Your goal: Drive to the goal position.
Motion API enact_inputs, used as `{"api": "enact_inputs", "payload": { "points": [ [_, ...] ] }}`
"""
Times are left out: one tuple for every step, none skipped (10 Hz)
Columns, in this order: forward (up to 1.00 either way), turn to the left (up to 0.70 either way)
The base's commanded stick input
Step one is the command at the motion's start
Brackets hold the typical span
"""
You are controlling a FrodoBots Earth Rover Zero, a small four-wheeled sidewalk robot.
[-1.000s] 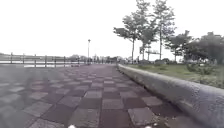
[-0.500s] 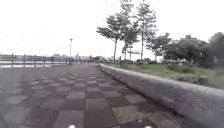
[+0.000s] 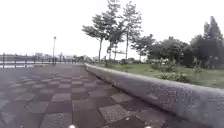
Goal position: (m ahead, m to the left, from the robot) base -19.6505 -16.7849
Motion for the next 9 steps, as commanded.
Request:
{"api": "enact_inputs", "payload": {
  "points": [
    [0.0,-0.85],
    [0.0,-0.85],
    [0.0,-0.85],
    [0.0,-0.85],
    [0.0,-0.85],
    [0.0,-0.85],
    [0.0,-0.85],
    [0.0,-0.85],
    [0.0,-0.85]
  ]
}}
